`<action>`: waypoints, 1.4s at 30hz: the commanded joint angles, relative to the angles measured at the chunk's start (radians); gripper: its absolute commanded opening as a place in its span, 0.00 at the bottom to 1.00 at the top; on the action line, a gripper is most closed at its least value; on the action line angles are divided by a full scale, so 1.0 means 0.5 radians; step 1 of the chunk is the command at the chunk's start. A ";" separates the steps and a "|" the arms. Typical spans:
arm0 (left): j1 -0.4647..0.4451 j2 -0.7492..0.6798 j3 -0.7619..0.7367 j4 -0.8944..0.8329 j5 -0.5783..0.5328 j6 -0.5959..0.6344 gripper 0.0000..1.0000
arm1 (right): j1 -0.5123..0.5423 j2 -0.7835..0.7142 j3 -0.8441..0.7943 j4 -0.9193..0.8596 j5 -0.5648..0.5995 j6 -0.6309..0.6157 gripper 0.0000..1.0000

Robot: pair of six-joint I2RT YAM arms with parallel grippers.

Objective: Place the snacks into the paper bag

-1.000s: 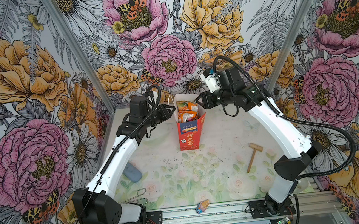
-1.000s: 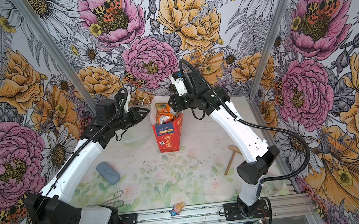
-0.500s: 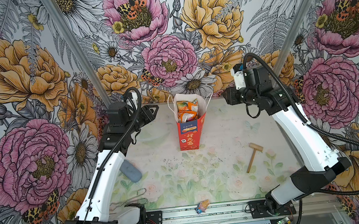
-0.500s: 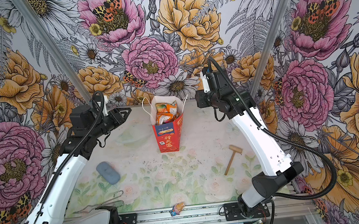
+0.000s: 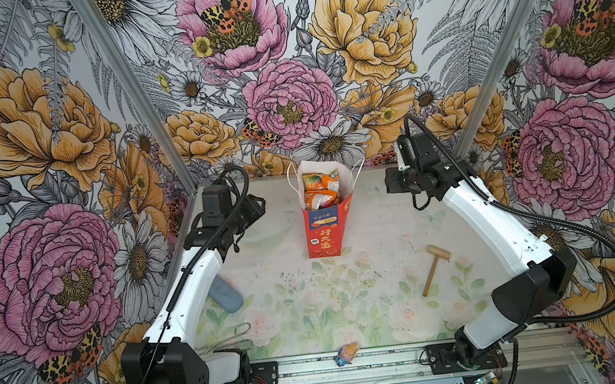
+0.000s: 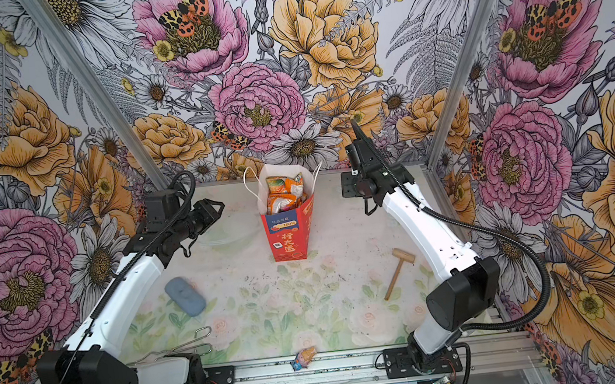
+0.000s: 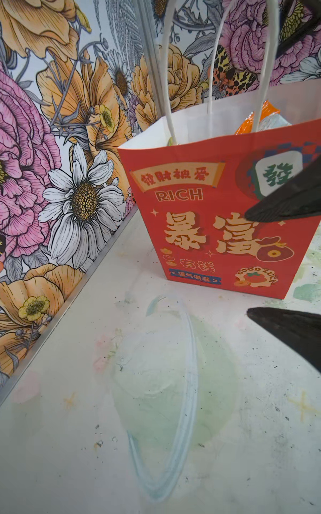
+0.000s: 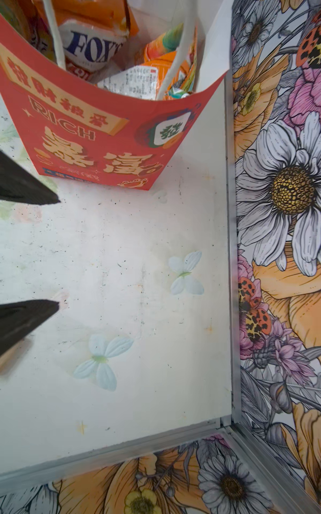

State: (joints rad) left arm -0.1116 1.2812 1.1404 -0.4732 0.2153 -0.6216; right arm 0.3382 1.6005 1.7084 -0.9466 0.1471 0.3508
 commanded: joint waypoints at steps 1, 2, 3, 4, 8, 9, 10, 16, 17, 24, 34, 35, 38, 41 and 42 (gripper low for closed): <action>-0.016 0.025 -0.046 0.110 -0.043 -0.006 0.57 | -0.054 0.023 -0.064 0.154 -0.070 -0.008 0.57; -0.016 0.034 -0.050 0.133 -0.022 -0.003 0.58 | -0.068 0.021 -0.087 0.172 -0.077 -0.011 0.57; -0.017 0.042 -0.056 0.148 -0.007 -0.002 0.59 | -0.093 0.016 -0.118 0.203 -0.099 -0.019 0.57; -0.016 0.053 -0.058 0.162 0.002 -0.002 0.61 | -0.124 0.006 -0.158 0.241 -0.142 -0.031 0.57; -0.010 0.087 -0.051 0.184 0.016 -0.002 0.99 | -0.215 -0.034 -0.278 0.366 -0.262 -0.032 0.57; -0.010 0.094 -0.046 0.183 0.020 -0.002 0.99 | -0.234 -0.045 -0.300 0.393 -0.295 -0.036 0.57; -0.010 0.100 -0.039 0.185 0.023 0.001 0.99 | -0.249 -0.054 -0.327 0.418 -0.320 -0.045 0.57; 0.013 0.110 -0.018 0.182 0.016 0.020 0.99 | -0.314 -0.092 -0.425 0.495 -0.342 -0.189 0.58; 0.016 0.113 -0.018 0.180 0.013 0.024 0.99 | -0.324 -0.100 -0.447 0.515 -0.343 -0.211 0.58; 0.048 0.140 0.018 0.169 0.004 0.060 0.99 | -0.428 -0.123 -0.578 0.656 -0.429 -0.308 0.59; 0.059 0.150 0.054 0.164 -0.049 0.185 0.99 | -0.551 -0.096 -0.695 0.802 -0.526 -0.350 0.61; 0.059 0.148 0.053 0.164 -0.077 0.203 0.98 | -0.559 -0.093 -0.703 0.811 -0.531 -0.356 0.61; 0.066 0.135 0.040 0.159 -0.131 0.235 0.99 | -0.582 -0.094 -0.731 0.829 -0.545 -0.375 0.63; 0.077 0.122 0.022 0.153 -0.186 0.240 0.99 | -0.610 -0.089 -0.758 0.856 -0.585 -0.378 0.66; 0.079 0.121 0.016 0.149 -0.201 0.245 0.99 | -0.617 -0.084 -0.760 0.858 -0.600 -0.380 0.66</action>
State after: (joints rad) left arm -0.0834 1.3514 1.1355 -0.4114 0.1673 -0.5327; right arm 0.0406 1.5677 1.3384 -0.5602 -0.1215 0.1764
